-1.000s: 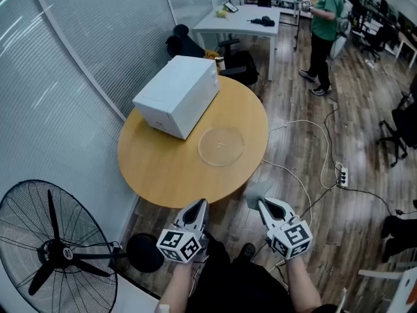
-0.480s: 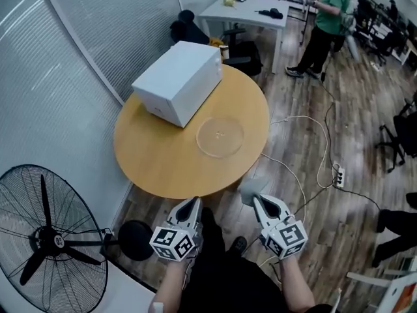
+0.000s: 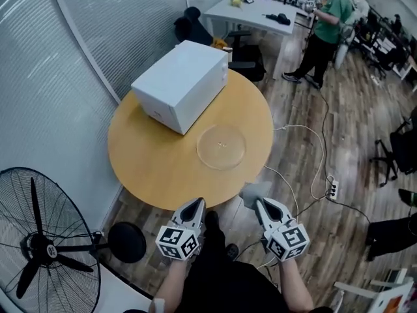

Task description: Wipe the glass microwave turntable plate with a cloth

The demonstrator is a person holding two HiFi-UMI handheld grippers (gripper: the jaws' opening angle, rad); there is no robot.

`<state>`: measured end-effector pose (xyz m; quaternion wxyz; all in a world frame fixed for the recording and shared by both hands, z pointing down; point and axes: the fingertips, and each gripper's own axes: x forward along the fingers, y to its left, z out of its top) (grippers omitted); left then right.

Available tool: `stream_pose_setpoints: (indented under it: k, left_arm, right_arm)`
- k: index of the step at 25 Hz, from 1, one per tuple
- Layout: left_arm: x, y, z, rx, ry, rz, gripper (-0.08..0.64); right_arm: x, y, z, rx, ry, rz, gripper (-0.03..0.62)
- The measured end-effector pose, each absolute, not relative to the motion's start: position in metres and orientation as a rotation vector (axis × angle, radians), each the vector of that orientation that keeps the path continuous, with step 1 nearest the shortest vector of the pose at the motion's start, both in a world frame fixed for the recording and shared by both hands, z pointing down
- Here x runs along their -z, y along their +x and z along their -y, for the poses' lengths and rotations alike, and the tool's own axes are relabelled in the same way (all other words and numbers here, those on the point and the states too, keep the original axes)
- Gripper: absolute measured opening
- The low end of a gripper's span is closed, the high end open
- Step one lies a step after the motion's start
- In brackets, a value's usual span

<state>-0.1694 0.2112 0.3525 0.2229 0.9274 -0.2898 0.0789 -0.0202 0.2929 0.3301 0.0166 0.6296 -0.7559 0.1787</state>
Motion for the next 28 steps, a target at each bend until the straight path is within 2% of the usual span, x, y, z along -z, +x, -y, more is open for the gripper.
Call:
stream_pose_setpoints:
  k: [14, 28]
  left_arm:
    - [-0.347, -0.12, -0.089, -0.19, 2.615, 0.668, -0.005]
    - [-0.377, -0.112, -0.058, -0.27, 2.523, 0.706, -0.005]
  right_arm:
    - [-0.326, 0.012, -0.183, -0.542, 2.069, 2.27, 0.018]
    - [-0.345, 0.027, -0.145, -0.629, 1.996, 2.263, 0.018]
